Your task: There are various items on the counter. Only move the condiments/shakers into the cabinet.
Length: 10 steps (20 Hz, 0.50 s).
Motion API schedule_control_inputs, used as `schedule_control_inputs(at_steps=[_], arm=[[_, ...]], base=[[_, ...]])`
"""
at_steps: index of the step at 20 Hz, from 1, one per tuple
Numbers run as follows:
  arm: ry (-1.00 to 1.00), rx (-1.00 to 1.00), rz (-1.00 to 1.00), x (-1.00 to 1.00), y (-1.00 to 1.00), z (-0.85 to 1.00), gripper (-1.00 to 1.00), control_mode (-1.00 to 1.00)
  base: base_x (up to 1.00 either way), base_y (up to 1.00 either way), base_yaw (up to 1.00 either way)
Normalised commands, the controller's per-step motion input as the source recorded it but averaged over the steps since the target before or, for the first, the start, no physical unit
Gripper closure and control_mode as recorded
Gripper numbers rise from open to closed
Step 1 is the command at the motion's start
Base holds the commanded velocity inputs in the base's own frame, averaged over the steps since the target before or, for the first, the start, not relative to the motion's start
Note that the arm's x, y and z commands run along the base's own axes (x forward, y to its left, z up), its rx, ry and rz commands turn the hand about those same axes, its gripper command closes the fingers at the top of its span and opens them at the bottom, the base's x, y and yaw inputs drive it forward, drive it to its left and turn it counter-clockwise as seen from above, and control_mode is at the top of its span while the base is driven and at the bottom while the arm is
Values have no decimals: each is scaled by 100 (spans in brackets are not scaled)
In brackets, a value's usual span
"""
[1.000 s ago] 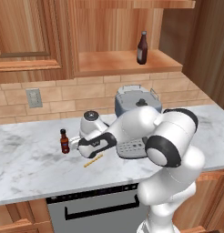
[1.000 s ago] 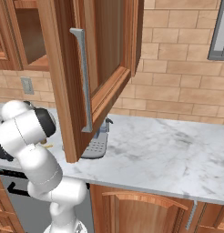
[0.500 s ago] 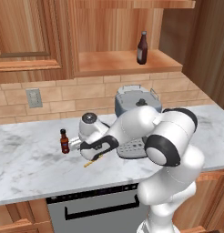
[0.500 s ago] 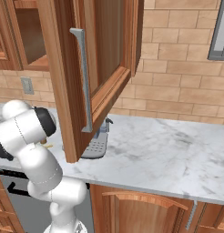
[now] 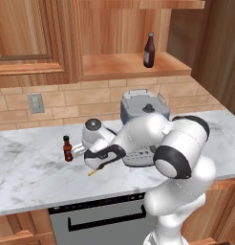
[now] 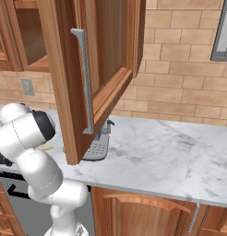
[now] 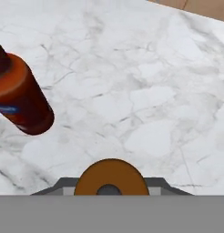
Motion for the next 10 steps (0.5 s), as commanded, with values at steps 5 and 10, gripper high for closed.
schedule_control_inputs(at_steps=[5, 10], arm=[[-17, -1, -10, -50, -2, 80, 100, -100], [-16, 0, -16, -64, -17, 100, 100, -100]], base=[[0, 0, 0], [0, 0, 0]])
